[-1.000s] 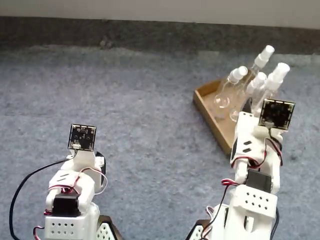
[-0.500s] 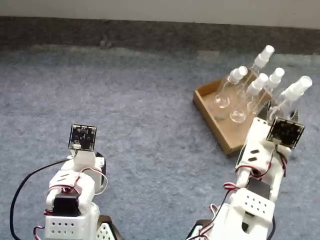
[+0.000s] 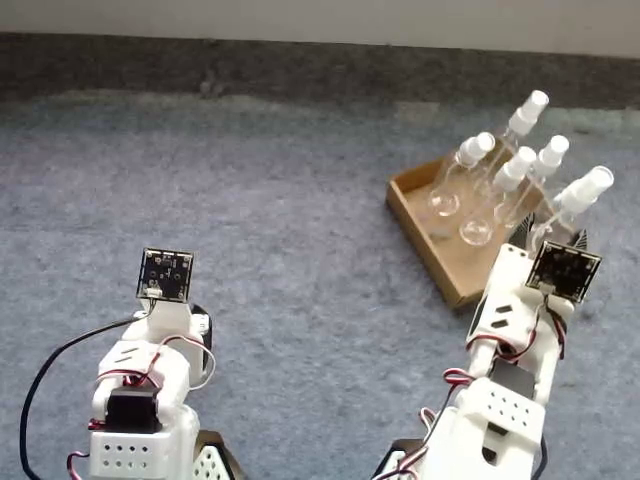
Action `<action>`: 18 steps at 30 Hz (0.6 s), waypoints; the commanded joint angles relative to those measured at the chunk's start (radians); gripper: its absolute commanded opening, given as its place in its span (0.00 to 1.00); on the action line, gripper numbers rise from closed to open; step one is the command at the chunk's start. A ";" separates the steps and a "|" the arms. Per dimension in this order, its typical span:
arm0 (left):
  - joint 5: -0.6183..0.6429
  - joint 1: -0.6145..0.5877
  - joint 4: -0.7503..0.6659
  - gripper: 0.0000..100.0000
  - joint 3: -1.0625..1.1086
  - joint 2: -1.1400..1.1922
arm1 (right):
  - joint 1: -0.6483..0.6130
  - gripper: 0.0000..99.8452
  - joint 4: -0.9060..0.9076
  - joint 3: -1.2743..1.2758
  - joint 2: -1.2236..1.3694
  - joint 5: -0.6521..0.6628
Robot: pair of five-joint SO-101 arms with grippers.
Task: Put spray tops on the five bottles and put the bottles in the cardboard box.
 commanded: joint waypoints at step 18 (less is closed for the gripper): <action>-0.009 0.004 -0.018 0.01 -0.004 -0.013 | 0.047 0.13 -0.318 -0.268 0.561 -0.012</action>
